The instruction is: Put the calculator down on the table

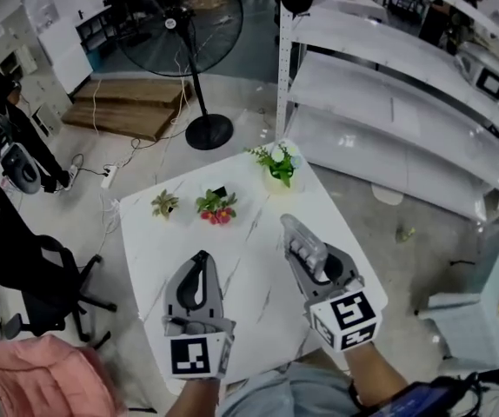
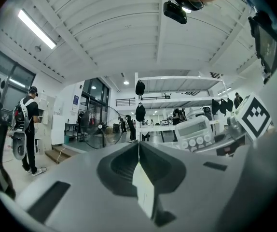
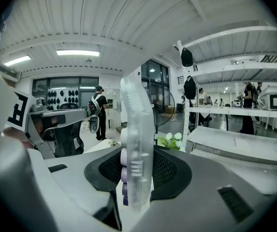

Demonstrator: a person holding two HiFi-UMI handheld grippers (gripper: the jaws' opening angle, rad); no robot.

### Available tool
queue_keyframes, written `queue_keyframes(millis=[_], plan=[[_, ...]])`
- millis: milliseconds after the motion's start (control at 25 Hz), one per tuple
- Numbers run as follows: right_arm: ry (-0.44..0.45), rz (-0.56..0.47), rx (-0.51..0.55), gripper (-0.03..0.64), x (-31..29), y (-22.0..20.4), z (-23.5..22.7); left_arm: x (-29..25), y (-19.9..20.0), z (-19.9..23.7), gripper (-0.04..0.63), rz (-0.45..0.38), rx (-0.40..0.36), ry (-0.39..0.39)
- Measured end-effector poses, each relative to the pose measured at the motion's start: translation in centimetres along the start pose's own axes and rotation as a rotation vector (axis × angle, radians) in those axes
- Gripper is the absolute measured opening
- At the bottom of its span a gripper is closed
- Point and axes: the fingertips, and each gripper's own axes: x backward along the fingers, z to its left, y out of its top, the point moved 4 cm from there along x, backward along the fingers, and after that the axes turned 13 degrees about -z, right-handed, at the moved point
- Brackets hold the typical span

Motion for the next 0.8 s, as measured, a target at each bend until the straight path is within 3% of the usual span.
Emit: queue_keyframes(millis=[800], plan=[[0.014, 0.331, -0.158, 0.149, -0.3, -14.6, -2.2, -1.9, -9.5, -1.4, 0.009, 0.233, 0.030, -0.004]])
